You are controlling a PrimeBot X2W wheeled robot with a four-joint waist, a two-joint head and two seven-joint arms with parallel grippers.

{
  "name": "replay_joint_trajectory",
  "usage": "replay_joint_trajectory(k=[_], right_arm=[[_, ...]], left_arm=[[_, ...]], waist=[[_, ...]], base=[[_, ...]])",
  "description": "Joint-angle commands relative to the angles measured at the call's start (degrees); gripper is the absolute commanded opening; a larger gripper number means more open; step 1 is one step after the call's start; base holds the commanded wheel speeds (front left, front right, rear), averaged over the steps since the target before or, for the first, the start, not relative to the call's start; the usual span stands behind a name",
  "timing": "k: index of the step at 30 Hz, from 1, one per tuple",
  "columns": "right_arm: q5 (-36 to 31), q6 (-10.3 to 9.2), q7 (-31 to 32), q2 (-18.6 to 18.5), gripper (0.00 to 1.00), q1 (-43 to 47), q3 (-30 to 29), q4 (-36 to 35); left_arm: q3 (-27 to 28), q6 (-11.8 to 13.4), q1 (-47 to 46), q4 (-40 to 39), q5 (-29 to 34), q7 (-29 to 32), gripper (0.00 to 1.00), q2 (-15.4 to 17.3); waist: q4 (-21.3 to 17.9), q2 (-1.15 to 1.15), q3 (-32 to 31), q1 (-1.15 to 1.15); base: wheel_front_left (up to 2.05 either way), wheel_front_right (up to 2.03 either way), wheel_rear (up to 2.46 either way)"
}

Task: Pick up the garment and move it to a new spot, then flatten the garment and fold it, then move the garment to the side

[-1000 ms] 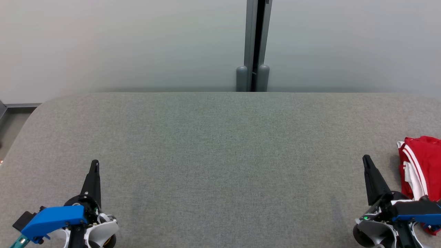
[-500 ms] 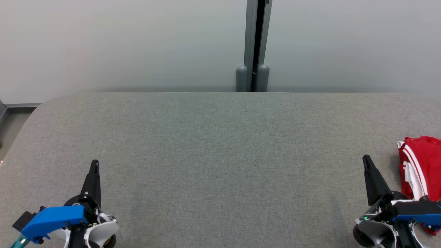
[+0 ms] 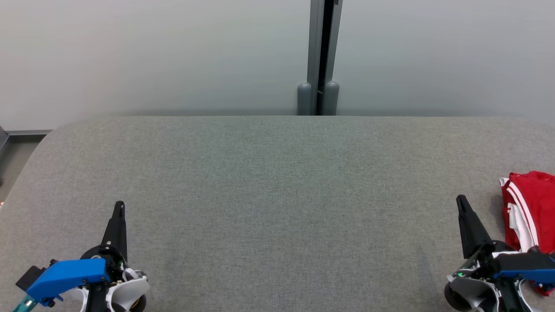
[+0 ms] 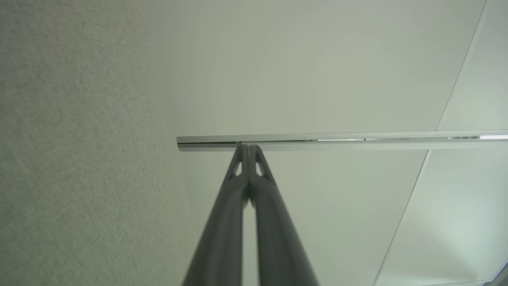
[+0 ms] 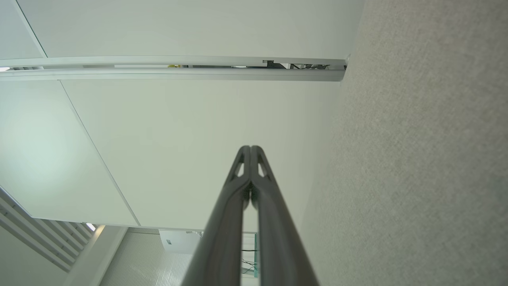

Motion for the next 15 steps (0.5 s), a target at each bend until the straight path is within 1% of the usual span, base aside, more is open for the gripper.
replay_joint_trajectory(k=[1,15], right_arm=[[0.2,0.02,0.2,-0.4,0.00,0.7,-0.1,-0.2],[0.2,0.02,0.2,-0.4,0.00,0.7,-0.1,-0.2]], left_arm=[[0.1,-0.5,-0.6,-0.3,-0.1,0.2,0.00,0.1],[0.1,-0.5,-0.6,-0.3,-0.1,0.2,0.00,0.1]], waist=[[0.0,0.00,0.0,0.00],[0.0,0.00,0.0,0.00]], base=[[0.00,0.00,0.00],[0.00,0.00,0.00]])
